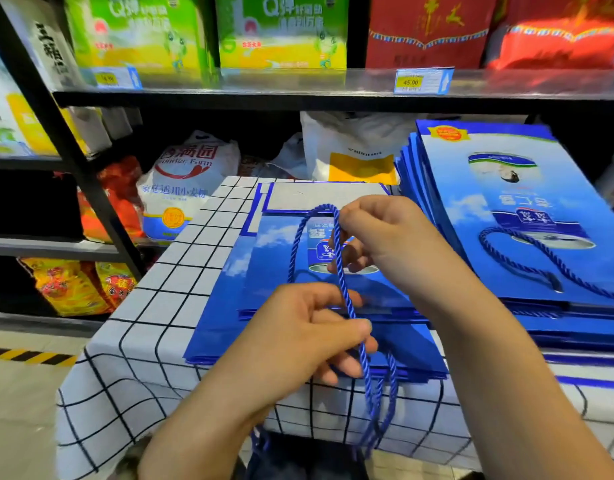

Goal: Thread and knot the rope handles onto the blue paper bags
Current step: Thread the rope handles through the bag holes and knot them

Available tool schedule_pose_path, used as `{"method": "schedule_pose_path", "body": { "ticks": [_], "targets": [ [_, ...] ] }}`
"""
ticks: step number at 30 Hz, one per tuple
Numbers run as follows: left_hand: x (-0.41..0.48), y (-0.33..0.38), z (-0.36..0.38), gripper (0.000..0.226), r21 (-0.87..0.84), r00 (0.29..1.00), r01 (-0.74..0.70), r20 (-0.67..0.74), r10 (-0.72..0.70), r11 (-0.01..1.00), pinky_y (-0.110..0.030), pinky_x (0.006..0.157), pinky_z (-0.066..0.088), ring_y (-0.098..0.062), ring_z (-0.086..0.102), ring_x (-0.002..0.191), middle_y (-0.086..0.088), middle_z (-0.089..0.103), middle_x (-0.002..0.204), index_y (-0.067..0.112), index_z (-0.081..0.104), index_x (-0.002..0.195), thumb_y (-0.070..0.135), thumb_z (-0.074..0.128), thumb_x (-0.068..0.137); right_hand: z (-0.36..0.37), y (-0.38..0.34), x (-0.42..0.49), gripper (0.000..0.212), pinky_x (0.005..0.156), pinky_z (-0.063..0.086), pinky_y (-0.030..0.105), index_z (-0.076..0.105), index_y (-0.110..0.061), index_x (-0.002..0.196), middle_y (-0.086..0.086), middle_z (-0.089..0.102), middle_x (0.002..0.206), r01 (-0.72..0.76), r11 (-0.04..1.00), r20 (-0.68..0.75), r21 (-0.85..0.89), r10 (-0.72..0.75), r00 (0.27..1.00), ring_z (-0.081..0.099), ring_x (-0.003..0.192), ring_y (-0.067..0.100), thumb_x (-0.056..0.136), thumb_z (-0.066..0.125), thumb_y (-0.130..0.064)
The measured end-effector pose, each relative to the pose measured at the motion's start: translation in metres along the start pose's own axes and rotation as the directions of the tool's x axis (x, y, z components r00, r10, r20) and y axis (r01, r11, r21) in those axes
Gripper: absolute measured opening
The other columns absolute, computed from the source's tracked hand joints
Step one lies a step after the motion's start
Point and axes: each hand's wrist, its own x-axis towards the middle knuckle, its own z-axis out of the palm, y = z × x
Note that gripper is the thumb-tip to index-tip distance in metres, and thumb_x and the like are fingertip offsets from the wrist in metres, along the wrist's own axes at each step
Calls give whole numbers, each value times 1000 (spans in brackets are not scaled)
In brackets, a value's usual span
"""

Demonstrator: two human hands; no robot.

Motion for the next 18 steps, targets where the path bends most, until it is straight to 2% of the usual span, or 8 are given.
{"method": "schedule_pose_path", "body": {
  "ticks": [2,4,6,8,10,13,15,18],
  "targets": [
    [12,8,3,8,33,999,-52,-5,52,998,-17,41,43,-10,57,45,-4,70,64,14,59,80,9,58,86,-6,1,0,17,52,41,22,55,-9,72,0,57,64,-14,1000,-24,-28,13,1000,57,50,11,88,49,-8],
    [26,15,3,15,11,994,-96,-51,97,995,-16,39,43,-10,58,42,-3,67,59,15,54,77,10,52,90,-22,12,-4,13,60,46,24,61,-17,78,-4,62,72,-10,950,-104,-311,-24,994,62,63,12,88,53,-15],
    [38,21,-1,16,-26,979,-151,-144,146,988,-17,41,45,-10,58,42,-4,66,58,17,52,79,5,54,89,-38,22,-15,16,77,50,32,65,-25,96,-6,68,95,-41,676,-123,-736,-74,990,63,90,17,89,52,-21],
    [49,25,-4,21,-15,963,-210,-176,204,978,-18,46,51,-11,60,46,-6,65,59,17,53,82,-2,62,82,-50,26,-30,25,87,45,31,62,-28,112,-8,64,114,-34,469,-74,-883,-67,995,57,105,17,91,50,-26],
    [57,27,-3,29,48,951,-257,-162,262,965,-22,55,55,-12,62,52,-3,62,55,20,55,86,-4,68,76,-57,29,-40,25,81,40,20,64,-27,111,-15,65,110,20,515,-40,-857,-104,994,57,98,6,90,51,-31],
    [68,29,7,33,68,936,-312,-151,319,948,-26,62,58,-16,62,59,-5,59,57,22,55,88,-5,69,75,-55,25,-47,12,60,38,8,65,-37,78,-21,63,64,48,820,-22,-571,-74,997,56,67,-6,85,55,-35],
    [73,30,15,34,75,925,-336,-159,344,939,-33,67,58,-22,65,64,-3,58,56,24,54,87,-5,68,75,-53,29,-44,22,56,41,16,58,-38,61,-8,63,56,49,849,-45,-527,-85,995,56,60,4,81,62,-31],
    [75,31,22,29,122,910,-369,-156,385,921,-38,74,57,-25,67,72,-5,62,64,22,55,94,2,69,77,-56,34,-38,25,58,42,12,60,-34,58,-11,64,52,6,851,-161,-525,-107,981,57,56,1,77,70,-20]
  ]
}}
